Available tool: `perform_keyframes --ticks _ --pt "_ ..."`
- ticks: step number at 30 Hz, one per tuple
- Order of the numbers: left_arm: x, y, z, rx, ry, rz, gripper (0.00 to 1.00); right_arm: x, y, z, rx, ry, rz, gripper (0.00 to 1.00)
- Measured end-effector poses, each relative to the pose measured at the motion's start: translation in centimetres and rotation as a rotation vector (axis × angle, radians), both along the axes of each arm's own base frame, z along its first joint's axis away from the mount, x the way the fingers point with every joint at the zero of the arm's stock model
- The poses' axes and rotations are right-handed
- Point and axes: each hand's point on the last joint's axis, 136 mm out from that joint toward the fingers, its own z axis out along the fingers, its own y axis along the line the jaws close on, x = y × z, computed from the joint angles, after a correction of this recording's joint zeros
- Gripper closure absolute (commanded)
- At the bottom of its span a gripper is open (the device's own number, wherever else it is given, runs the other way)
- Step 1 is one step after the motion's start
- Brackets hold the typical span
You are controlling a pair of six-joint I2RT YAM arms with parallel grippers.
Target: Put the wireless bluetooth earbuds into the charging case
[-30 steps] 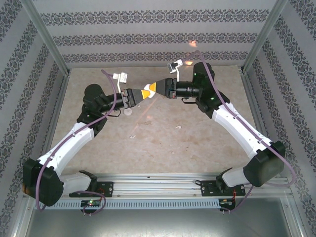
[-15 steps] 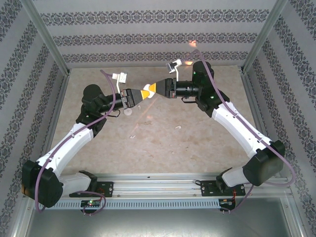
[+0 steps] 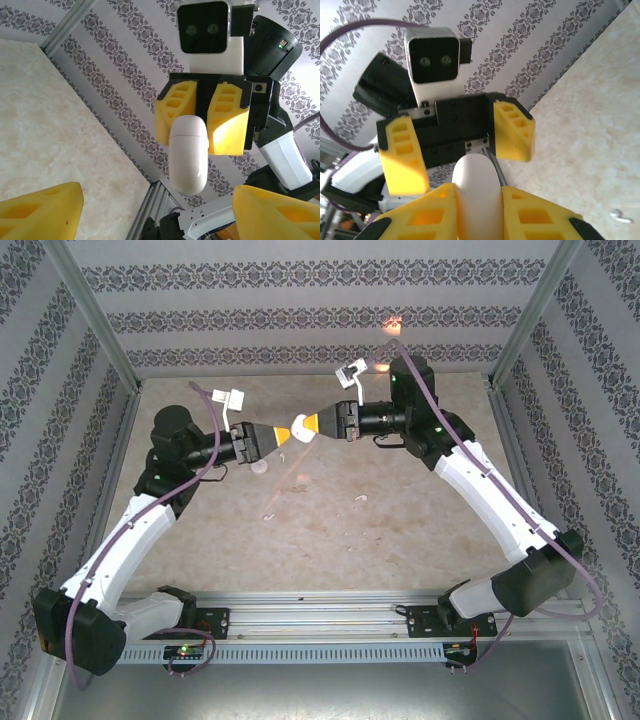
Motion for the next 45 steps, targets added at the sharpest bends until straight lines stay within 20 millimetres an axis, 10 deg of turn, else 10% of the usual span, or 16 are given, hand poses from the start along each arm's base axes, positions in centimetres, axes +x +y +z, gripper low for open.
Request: perform_keyframes --ticks 21,32,45 --pt "-2.7 -1.5 0.1 0.028 -0.087 -0.135 0.35 -2.0 0.7 -0.7 -0.102 -0.15 0.062 0.86" --pt "-2.5 -3.2 -1.1 0.03 -0.068 -0.187 0.73 -1.9 0.8 -1.0 -0.114 -0.147 0.051 0.86" --pt "-2.9 -2.8 -1.4 0.045 -0.144 -0.156 0.89 -1.9 1.1 -1.1 -0.091 -0.093 0.08 0.7"
